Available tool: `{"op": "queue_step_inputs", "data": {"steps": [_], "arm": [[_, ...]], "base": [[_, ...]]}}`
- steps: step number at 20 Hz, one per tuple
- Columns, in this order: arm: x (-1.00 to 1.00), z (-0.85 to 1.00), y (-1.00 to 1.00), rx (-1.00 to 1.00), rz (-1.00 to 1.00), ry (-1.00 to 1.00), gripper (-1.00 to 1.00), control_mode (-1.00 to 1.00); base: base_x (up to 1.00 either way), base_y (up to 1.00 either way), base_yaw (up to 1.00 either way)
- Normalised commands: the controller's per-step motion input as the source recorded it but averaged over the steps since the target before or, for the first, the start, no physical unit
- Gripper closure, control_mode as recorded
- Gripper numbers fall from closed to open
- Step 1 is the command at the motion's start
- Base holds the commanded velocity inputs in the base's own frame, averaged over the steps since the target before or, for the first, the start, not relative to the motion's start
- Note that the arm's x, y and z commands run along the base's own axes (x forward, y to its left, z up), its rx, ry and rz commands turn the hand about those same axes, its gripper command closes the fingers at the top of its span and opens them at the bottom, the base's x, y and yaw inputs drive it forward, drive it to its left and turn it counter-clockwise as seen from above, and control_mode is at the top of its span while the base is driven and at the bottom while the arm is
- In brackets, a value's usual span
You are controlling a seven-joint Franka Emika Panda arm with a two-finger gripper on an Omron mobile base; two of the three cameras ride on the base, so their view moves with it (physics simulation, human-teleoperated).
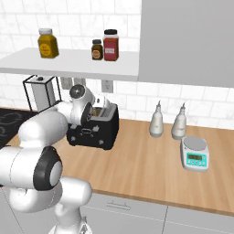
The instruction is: Start the toaster. Once the lever pops up, take the bread to the plate on the dining counter.
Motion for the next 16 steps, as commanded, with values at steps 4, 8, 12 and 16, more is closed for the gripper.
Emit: {"op": "queue_step_inputs", "data": {"steps": [4, 8, 12, 16], "arm": [[-0.23, 0.42, -0.01, 0.08, 0.0, -0.06, 1.0, -1.0], [-0.1, 0.94, -0.01, 0.09, 0.0, 0.0, 1.0, -1.0], [-0.17, 0.66, -0.03, 0.1, 0.0, 0.0, 1.0, -1.0], [-0.47, 0.27, -0.05, 0.06, 0.0, 0.0, 1.0, -1.0]], "base": [[0.0, 0.0, 0.0], [0.0, 0.0, 0.0], [0.0, 0.0, 0.0], [0.0, 0.0, 0.0]]}}
